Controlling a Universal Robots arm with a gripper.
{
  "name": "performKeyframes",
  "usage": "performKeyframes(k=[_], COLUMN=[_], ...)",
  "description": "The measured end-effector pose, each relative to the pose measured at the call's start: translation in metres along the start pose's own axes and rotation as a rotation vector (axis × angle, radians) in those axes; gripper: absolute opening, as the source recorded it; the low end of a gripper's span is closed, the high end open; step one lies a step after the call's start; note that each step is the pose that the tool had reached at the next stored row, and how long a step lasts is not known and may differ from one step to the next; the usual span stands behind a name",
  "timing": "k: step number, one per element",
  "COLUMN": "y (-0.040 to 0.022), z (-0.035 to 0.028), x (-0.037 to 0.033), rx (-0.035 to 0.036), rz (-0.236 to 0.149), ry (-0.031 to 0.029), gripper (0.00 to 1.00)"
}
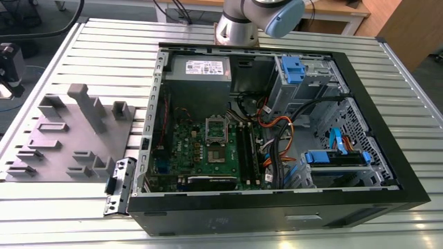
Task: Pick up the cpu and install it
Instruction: 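Pick up the cpu and move it towards the insertion slot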
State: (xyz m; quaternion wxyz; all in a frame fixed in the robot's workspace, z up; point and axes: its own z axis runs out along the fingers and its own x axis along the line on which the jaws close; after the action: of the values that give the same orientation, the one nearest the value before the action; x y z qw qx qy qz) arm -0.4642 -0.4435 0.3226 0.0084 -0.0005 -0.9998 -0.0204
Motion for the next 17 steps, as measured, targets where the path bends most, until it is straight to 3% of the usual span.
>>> performKeyframes(k=[9,17], y=[0.0008,0.0009], z=[-0.0198,-0.0219], x=[0.0003,0.0003], rx=[-0.0001,0.0002], rz=[0.0,0.0], ry=[-0.0001,0.0003], gripper=[0.47,0.47])
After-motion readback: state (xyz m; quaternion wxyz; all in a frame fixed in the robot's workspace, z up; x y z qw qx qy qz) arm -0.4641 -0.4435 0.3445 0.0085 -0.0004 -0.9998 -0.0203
